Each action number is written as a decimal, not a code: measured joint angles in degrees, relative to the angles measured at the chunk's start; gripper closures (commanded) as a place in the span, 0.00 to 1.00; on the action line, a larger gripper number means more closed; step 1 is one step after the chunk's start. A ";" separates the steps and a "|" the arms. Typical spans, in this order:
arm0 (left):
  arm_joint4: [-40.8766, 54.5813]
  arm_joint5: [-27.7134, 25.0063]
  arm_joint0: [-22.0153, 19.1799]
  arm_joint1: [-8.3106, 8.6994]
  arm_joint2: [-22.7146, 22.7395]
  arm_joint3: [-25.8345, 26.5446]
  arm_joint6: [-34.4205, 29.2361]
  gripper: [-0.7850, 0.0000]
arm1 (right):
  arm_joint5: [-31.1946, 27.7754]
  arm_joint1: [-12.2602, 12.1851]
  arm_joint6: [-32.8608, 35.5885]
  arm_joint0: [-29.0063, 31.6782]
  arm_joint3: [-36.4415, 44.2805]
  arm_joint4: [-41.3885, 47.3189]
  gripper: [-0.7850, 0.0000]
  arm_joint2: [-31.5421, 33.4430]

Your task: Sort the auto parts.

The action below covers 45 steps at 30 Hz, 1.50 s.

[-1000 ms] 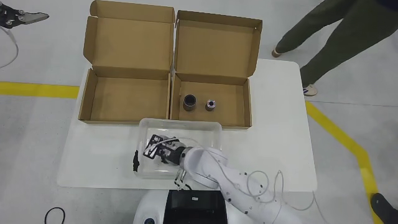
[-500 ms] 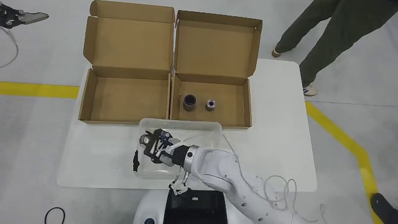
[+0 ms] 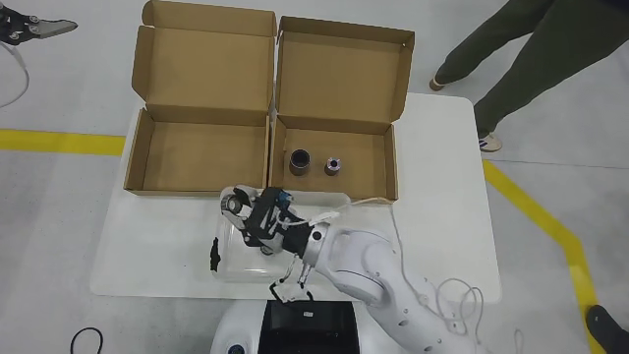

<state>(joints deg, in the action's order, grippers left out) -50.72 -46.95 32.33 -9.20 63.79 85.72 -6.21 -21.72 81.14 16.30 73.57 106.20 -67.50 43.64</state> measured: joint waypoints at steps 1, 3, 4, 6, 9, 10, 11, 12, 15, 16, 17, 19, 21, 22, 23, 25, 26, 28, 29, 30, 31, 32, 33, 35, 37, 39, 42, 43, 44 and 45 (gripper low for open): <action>0.00 0.00 0.00 0.00 0.00 0.00 0.00 0.00 | -0.36 -0.08 -0.68 0.19 0.26 -0.03 1.00 0.23; 0.00 0.00 0.00 0.00 0.00 0.00 0.00 0.00 | -0.84 -0.24 -1.93 0.52 0.40 -0.21 1.00 0.70; 0.00 0.00 0.00 0.00 0.00 0.00 0.00 0.00 | -0.88 -0.25 -2.05 0.56 0.38 -0.23 1.00 0.76; 0.00 0.00 0.00 0.00 0.00 0.00 0.00 0.00 | -0.87 -0.25 -2.03 0.56 0.35 -0.24 1.00 0.76; 0.00 0.00 0.00 0.00 0.00 0.00 0.00 0.00 | -0.85 -0.25 -1.99 0.54 0.35 -0.24 1.00 0.74; 0.00 0.00 0.00 0.00 0.00 0.00 0.00 0.00 | -0.85 -0.25 -1.99 0.54 0.35 -0.23 1.00 0.74; 0.00 0.00 0.00 0.00 0.00 0.00 0.00 0.00 | -0.85 -0.25 -1.99 0.54 0.35 -0.23 1.00 0.74; 0.00 0.00 0.00 0.00 0.00 0.00 0.00 0.00 | -0.85 -0.25 -1.99 0.54 0.35 -0.23 1.00 0.74; 0.00 0.00 0.00 0.00 0.00 0.00 0.00 0.00 | -0.85 -0.25 -1.99 0.54 0.35 -0.23 1.00 0.74; 0.00 0.00 0.00 0.00 0.00 0.00 0.00 0.00 | -0.85 -0.25 -1.99 0.54 0.35 -0.23 1.00 0.74; 0.00 0.00 0.00 0.00 0.00 0.00 0.00 0.00 | -0.85 -0.25 -1.99 0.54 0.35 -0.23 1.00 0.74; 0.00 0.00 0.00 0.00 0.00 0.00 0.00 0.00 | -0.85 -0.25 -1.99 0.54 0.35 -0.23 1.00 0.74; 0.00 0.00 0.00 0.00 0.00 0.00 0.00 0.00 | -0.84 -0.25 -1.99 0.56 0.34 -0.24 1.00 0.74; 0.00 0.00 0.00 0.00 0.00 0.00 0.00 0.00 | -0.81 -0.26 -2.05 0.64 0.28 -0.33 1.00 0.72; 0.00 0.00 0.00 0.00 0.00 0.00 0.00 0.00 | -0.83 -0.30 -2.20 0.81 0.12 -0.47 1.00 0.70; 0.00 0.00 0.00 0.00 0.00 0.00 0.00 0.00 | -1.10 -0.38 -2.35 0.97 -0.07 -0.28 1.00 0.79; 0.00 0.00 0.00 0.00 0.00 0.00 0.00 0.00 | -1.39 -0.42 -2.49 0.93 -0.03 0.22 1.00 1.02; 0.00 0.00 0.00 0.00 0.00 0.00 0.00 0.00 | -1.82 -0.46 -2.85 0.70 0.40 1.40 1.00 1.60; 0.00 0.00 0.00 0.00 0.00 0.00 0.00 0.00 | -2.17 -0.48 -3.04 0.46 0.85 2.40 1.00 2.02; 0.00 0.00 0.00 0.00 0.00 0.00 0.00 0.00 | -2.54 -0.49 -3.05 0.25 1.18 3.19 1.00 2.31; 0.00 0.00 0.00 0.00 0.00 0.00 0.00 0.00 | -2.97 -0.51 -2.98 0.00 1.49 4.06 1.00 2.60; 0.00 0.00 0.00 0.00 0.00 0.00 0.00 0.00 | -3.59 -0.53 -2.73 -0.39 1.90 5.39 1.00 3.04; 0.00 0.00 0.00 0.00 0.00 0.00 0.00 0.00 | -4.05 -0.54 -2.56 -0.74 2.26 6.62 1.00 3.45; 0.00 0.00 0.00 0.00 0.00 0.00 0.00 0.00 | -5.00 -0.56 -2.00 -1.72 3.22 10.06 1.00 4.69; 0.00 0.00 0.00 0.00 0.00 0.00 0.00 0.00 | -5.47 -0.60 -1.38 -2.60 4.09 13.19 1.00 5.94; 0.00 0.00 0.00 0.00 0.00 0.00 0.00 0.00 | -5.70 -0.65 -0.63 -3.52 5.18 16.77 1.00 7.36; 0.00 0.00 0.00 0.00 0.00 0.00 0.00 0.00 | -6.03 -0.73 0.17 -4.43 6.49 20.76 1.00 8.85; 0.00 0.00 0.00 0.00 0.00 0.00 0.00 0.00 | -6.15 -0.77 0.29 -4.58 6.73 21.47 1.00 9.15; 0.00 0.00 0.00 0.00 0.00 0.00 0.00 0.00 | -6.30 -0.81 0.33 -4.73 6.93 22.14 1.00 9.47; 0.00 0.00 0.00 0.00 0.00 0.00 0.00 0.00 | -6.39 -0.83 0.29 -4.82 7.00 22.45 1.00 9.67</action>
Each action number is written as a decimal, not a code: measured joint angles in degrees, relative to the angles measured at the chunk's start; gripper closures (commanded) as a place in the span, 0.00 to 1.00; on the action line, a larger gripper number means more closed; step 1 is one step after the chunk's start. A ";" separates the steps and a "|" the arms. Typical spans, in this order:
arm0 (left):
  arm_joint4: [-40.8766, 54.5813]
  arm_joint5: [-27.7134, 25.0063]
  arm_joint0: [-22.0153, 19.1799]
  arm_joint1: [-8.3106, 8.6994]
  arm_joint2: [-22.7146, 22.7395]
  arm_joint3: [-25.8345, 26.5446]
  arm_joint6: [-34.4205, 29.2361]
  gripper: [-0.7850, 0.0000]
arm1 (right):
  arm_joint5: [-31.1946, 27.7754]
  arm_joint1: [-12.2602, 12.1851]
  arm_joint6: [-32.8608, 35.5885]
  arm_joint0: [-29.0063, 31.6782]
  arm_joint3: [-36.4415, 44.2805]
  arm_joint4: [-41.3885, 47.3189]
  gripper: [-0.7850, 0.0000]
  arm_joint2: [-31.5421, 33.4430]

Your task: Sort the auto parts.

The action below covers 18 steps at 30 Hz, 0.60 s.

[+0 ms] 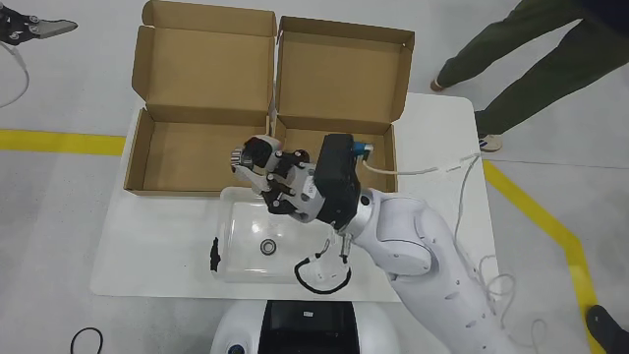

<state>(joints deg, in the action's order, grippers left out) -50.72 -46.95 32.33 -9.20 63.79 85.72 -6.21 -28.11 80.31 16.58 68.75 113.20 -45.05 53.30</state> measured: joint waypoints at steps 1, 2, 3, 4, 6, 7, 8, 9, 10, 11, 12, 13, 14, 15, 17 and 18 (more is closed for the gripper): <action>0.00 0.00 0.00 0.00 0.00 0.00 0.00 0.00 | -0.04 -0.03 -0.10 -0.07 0.03 0.15 1.00 0.19; 0.00 0.00 0.00 0.00 0.00 0.00 0.00 0.00 | 0.00 -0.06 -0.29 -0.16 0.03 0.17 1.00 0.44; 0.00 0.00 0.00 0.00 0.00 0.00 0.00 0.00 | 0.11 -0.08 -0.47 -0.20 0.04 0.12 1.00 0.59; 0.00 0.00 0.00 0.00 0.00 0.00 0.00 0.00 | 0.22 -0.09 -0.65 -0.22 0.05 0.04 1.00 0.70; 0.00 0.00 0.00 0.00 0.00 0.00 0.00 0.00 | 0.28 -0.12 -1.02 -0.22 0.06 -0.06 1.00 0.80; 0.00 0.00 0.00 0.00 0.00 0.00 0.00 0.00 | 0.23 -0.14 -1.12 -0.22 0.04 -0.18 1.00 0.84; 0.00 0.00 0.00 0.00 0.00 0.00 0.00 0.00 | 0.08 -0.19 -1.22 -0.20 -0.06 -0.48 1.00 0.91; 0.00 0.00 0.00 0.00 0.00 0.00 0.00 0.00 | -0.05 -0.23 -1.32 -0.13 -0.23 -0.75 1.00 0.97; 0.00 0.00 0.00 0.00 0.00 0.00 0.00 0.00 | -0.19 -0.27 -1.48 -0.01 -0.49 -1.02 1.00 1.04; 0.00 0.00 0.00 0.00 0.00 0.00 0.00 0.00 | -0.32 -0.33 -1.75 0.23 -1.00 -1.33 1.00 1.11; 0.00 0.00 0.00 0.00 0.00 0.00 0.00 0.00 | -0.41 -0.36 -1.97 0.44 -1.46 -1.55 1.00 1.12; 0.00 0.00 0.00 0.00 0.00 0.00 0.00 0.00 | -0.49 -0.40 -2.16 0.64 -1.99 -1.81 1.00 1.08; 0.00 0.00 0.00 0.00 0.00 0.00 0.00 0.00 | -0.61 -0.45 -2.31 0.88 -2.76 -2.29 1.00 0.95; 0.00 0.00 0.00 0.00 0.00 0.00 0.00 0.00 | -0.66 -0.48 -2.34 1.01 -3.38 -2.80 1.00 0.80; 0.00 0.00 0.00 0.00 0.00 0.00 0.00 0.00 | -0.79 -0.52 -2.32 1.21 -4.86 -4.12 1.00 0.26; 0.00 0.00 0.00 0.00 0.00 0.00 0.00 0.00 | -0.77 -0.53 -2.35 1.25 -5.54 -4.65 1.00 0.01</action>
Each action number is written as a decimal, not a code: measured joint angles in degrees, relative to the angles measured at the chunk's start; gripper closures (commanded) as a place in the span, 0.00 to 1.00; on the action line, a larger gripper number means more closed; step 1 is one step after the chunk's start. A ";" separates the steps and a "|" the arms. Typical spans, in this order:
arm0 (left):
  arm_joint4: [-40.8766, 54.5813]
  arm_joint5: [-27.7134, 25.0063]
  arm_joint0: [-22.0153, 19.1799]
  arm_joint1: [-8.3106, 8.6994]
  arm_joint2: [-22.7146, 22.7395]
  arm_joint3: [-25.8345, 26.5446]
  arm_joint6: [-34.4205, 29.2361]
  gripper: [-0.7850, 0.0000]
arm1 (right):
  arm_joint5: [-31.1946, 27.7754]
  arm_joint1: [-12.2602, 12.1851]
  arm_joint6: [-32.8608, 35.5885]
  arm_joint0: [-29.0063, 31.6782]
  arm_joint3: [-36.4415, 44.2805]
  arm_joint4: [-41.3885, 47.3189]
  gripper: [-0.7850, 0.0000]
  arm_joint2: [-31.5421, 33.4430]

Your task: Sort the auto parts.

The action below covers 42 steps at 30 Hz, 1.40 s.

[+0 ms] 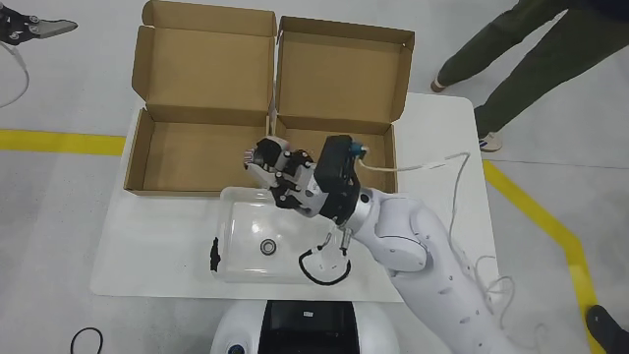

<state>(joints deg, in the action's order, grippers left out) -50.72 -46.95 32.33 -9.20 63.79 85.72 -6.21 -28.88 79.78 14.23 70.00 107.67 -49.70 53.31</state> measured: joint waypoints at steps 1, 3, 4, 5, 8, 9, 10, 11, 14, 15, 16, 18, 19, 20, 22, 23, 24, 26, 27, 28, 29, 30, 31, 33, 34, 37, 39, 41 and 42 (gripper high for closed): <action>0.00 0.00 0.00 0.00 0.00 0.00 0.00 0.00 | 0.07 -0.01 0.04 -0.01 -0.74 -0.68 1.00 -0.26; 0.00 0.00 0.00 0.00 0.00 0.00 0.00 0.00 | 0.29 0.00 0.20 -0.19 -2.64 -2.31 1.00 -0.91; 0.00 0.00 0.00 0.00 0.00 0.00 0.00 0.00 | 0.42 0.03 0.14 -0.29 -3.47 -2.79 1.00 -1.22; 0.00 0.00 0.00 0.00 0.00 0.00 0.00 0.00 | 0.67 0.08 0.27 -0.53 -4.62 -3.58 1.00 -1.71; 0.00 0.00 0.00 0.00 0.00 0.00 0.00 0.00 | 1.34 0.31 1.12 -1.57 -7.24 -5.29 1.00 -3.19; 0.00 0.00 0.00 0.00 0.00 0.00 0.00 0.00 | 1.57 0.43 1.11 -1.96 -8.06 -5.34 1.00 -3.60; 0.00 0.00 0.00 0.00 0.00 0.00 0.00 0.00 | 1.76 0.56 1.08 -2.40 -8.89 -5.33 1.00 -4.05; 0.00 0.00 0.00 0.00 0.00 0.00 0.00 0.00 | 2.06 0.76 1.11 -3.12 -10.03 -5.36 1.00 -4.69; 0.00 0.00 0.00 0.00 0.00 0.00 0.00 0.00 | 3.40 1.37 2.36 -5.46 -13.04 -6.45 1.00 -6.66; 0.00 0.00 0.00 0.00 0.00 0.00 0.00 0.00 | 3.85 1.62 2.64 -6.22 -13.98 -6.60 1.00 -7.33; 0.00 0.00 0.00 0.00 0.00 0.00 0.00 0.00 | 4.34 1.88 2.84 -6.99 -15.01 -6.60 1.00 -7.99; 0.00 0.00 0.00 0.00 0.00 0.00 0.00 0.00 | 5.73 2.56 3.38 -8.92 -17.66 -6.66 1.00 -9.53; 0.00 0.00 0.00 0.00 0.00 0.00 0.00 0.00 | 6.35 2.88 3.60 -9.77 -18.81 -6.75 1.00 -10.22; 0.00 0.00 0.00 0.00 0.00 0.00 0.00 0.00 | 7.14 3.32 3.86 -10.93 -20.35 -6.92 1.00 -11.16; 0.00 0.00 0.00 0.00 0.00 0.00 0.00 0.00 | 8.25 4.03 4.07 -12.68 -22.57 -7.19 1.00 -12.57; 0.00 0.00 0.00 0.00 0.00 0.00 0.00 0.00 | 8.87 4.54 3.95 -13.80 -23.95 -7.15 1.00 -13.49; 0.00 0.00 0.00 0.00 0.00 0.00 0.00 0.00 | 9.27 4.94 3.79 -14.61 -24.97 -6.96 1.00 -14.13; 0.00 0.00 0.00 0.00 0.00 0.00 0.00 0.00 | 10.44 5.88 3.47 -16.49 -27.40 -6.44 1.00 -15.42; 0.00 0.00 0.00 0.00 0.00 0.00 0.00 0.00 | 10.90 6.30 3.28 -17.27 -28.41 -6.16 1.00 -15.95; 0.00 0.00 0.00 0.00 0.00 0.00 0.00 0.00 | 11.37 6.72 3.19 -18.06 -29.45 -5.99 1.00 -16.47; 0.00 0.00 0.00 0.00 0.00 0.00 0.00 0.00 | 12.07 7.28 3.35 -19.14 -30.83 -6.02 1.00 -17.23; 0.00 0.00 0.00 0.00 0.00 0.00 0.00 0.00 | 12.55 7.71 3.55 -19.94 -31.83 -6.14 1.00 -17.83; 0.00 0.00 0.00 0.00 0.00 0.00 0.00 0.00 | 12.91 8.14 3.68 -20.69 -32.80 -6.13 1.00 -18.41; 0.00 0.00 0.00 0.00 0.00 0.00 0.00 0.00 | 13.59 9.18 3.93 -22.35 -35.06 -5.83 1.00 -19.69; 0.00 0.00 0.00 0.00 0.00 0.00 0.00 0.00 | 13.90 9.64 4.03 -23.02 -36.03 -5.68 1.00 -20.20; 0.00 0.00 0.00 0.00 0.00 0.00 0.00 0.00 | 15.20 11.15 4.38 -25.04 -39.20 -5.25 1.00 -21.74; 0.00 0.00 0.00 0.00 0.00 0.00 0.00 0.00 | 16.06 12.19 4.77 -26.21 -41.34 -4.73 1.00 -22.64; 0.00 0.00 0.00 0.00 0.00 0.00 0.00 0.00 | 16.84 13.19 5.27 -27.26 -43.30 -4.51 1.00 -23.50; 0.00 0.00 0.00 0.00 0.00 0.00 0.00 0.00 | 17.19 13.59 5.48 -27.65 -44.10 -4.43 1.00 -23.81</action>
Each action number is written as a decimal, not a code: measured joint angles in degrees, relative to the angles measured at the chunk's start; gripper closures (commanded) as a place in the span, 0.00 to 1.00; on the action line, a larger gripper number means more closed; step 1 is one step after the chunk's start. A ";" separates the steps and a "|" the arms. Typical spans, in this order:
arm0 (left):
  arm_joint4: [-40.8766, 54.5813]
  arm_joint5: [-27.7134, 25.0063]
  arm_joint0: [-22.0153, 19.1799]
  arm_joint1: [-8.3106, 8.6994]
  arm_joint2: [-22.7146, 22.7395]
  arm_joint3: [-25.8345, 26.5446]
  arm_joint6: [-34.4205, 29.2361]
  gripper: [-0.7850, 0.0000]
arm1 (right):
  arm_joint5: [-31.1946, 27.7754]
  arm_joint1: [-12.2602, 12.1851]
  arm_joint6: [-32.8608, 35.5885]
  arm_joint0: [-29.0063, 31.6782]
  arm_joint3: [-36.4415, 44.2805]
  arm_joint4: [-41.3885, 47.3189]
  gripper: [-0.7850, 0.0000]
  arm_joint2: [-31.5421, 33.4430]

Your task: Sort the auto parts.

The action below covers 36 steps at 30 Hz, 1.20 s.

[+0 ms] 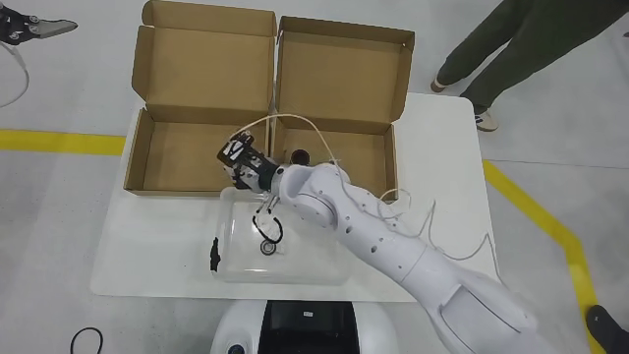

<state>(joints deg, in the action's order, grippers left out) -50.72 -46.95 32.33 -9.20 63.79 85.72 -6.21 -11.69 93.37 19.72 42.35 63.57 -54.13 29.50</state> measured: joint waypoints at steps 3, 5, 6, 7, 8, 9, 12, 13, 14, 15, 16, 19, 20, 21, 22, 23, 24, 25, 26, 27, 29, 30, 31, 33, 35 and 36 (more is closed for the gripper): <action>0.00 0.00 0.00 0.00 0.00 0.00 0.00 0.00 | 1.33 1.28 1.08 -1.21 -2.53 0.00 1.00 -0.95; 0.00 0.00 0.00 0.00 0.00 0.00 0.00 0.00 | 2.28 2.14 1.89 -1.99 -4.15 -0.06 1.00 -1.49; 0.00 0.00 0.00 0.00 0.00 0.00 0.00 0.00 | 2.60 2.50 2.11 -2.31 -4.82 -0.04 1.00 -1.66; 0.00 0.00 0.00 0.00 0.00 0.00 0.00 0.00 | 2.88 2.85 2.28 -2.58 -5.47 0.07 1.00 -1.81; 0.00 0.00 0.00 0.00 0.00 0.00 0.00 0.00 | 3.25 3.32 2.52 -2.92 -6.30 0.19 1.00 -2.01; 0.00 0.00 0.00 0.00 0.00 0.00 0.00 0.00 | 3.52 3.66 2.69 -3.15 -6.94 0.26 1.00 -2.16; 0.00 0.00 0.00 0.00 0.00 0.00 0.00 0.00 | 4.01 4.76 3.26 -3.99 -9.28 0.36 0.89 -2.61; 0.00 0.00 0.00 0.00 0.00 0.00 0.00 0.00 | 4.07 5.09 3.41 -4.21 -9.97 0.43 0.82 -2.73; 0.00 0.00 0.00 0.00 0.00 0.00 0.00 0.00 | 4.12 5.52 3.52 -4.46 -10.85 0.56 0.80 -2.87; 0.00 0.00 0.00 0.00 0.00 0.00 0.00 0.00 | 4.13 5.82 3.52 -4.64 -11.48 0.61 0.76 -2.97; 0.00 0.00 0.00 0.00 0.00 0.00 0.00 0.00 | 4.11 6.12 3.43 -4.81 -12.07 0.64 0.71 -3.04; 0.00 0.00 0.00 0.00 0.00 0.00 0.00 0.00 | 3.80 6.99 2.86 -5.27 -13.72 0.82 0.60 -3.11; 0.00 0.00 0.00 0.00 0.00 0.00 0.00 0.00 | 3.67 7.28 2.56 -5.45 -14.15 0.90 0.60 -3.03; 0.00 0.00 0.00 0.00 0.00 0.00 0.00 0.00 | 3.53 7.47 2.21 -5.58 -14.36 0.96 0.62 -2.91; 0.00 0.00 0.00 0.00 0.00 0.00 0.00 0.00 | 3.32 7.62 1.81 -5.67 -14.54 1.00 0.62 -2.76; 0.00 0.00 0.00 0.00 0.00 0.00 0.00 0.00 | 2.92 7.77 1.29 -5.77 -14.70 0.99 0.62 -2.55; 0.00 0.00 0.00 0.00 0.00 0.00 0.00 0.00 | 2.48 7.84 0.80 -5.82 -14.70 0.96 0.62 -2.37; 0.00 0.00 0.00 0.00 0.00 0.00 0.00 0.00 | 1.94 7.87 0.23 -5.81 -14.63 0.99 0.61 -2.11; 0.00 0.00 0.00 0.00 0.00 0.00 0.00 0.00 | 1.40 7.86 -0.38 -5.78 -14.47 0.97 0.61 -1.73; 0.00 0.00 0.00 0.00 0.00 0.00 0.00 0.00 | 1.07 7.81 -0.78 -5.73 -14.19 0.79 0.62 -1.45; 0.00 0.00 0.00 0.00 0.00 0.00 0.00 0.00 | -0.32 7.56 -2.26 -5.30 -12.88 0.51 0.62 -0.66; 0.00 0.00 0.00 0.00 0.00 0.00 0.00 0.00 | -1.16 7.37 -2.90 -5.00 -12.20 0.39 0.62 -0.27; 0.00 0.00 0.00 0.00 0.00 0.00 0.00 0.00 | -2.08 7.14 -3.45 -4.66 -11.40 0.18 0.61 0.12; 0.00 0.00 0.00 0.00 0.00 0.00 0.00 0.00 | -4.40 6.44 -4.38 -3.59 -9.13 -0.46 0.59 1.08; 0.00 0.00 0.00 0.00 0.00 0.00 0.00 0.00 | -6.73 5.55 -4.72 -2.23 -6.15 -1.47 0.58 2.14; 0.00 0.00 0.00 0.00 0.00 0.00 0.00 0.00 | -7.78 5.10 -4.74 -1.56 -4.56 -2.10 0.56 2.61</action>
<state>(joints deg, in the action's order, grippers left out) -50.72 -46.95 32.33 -9.20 63.79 85.72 -6.21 -19.46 98.47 14.98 40.80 59.01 -56.23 32.11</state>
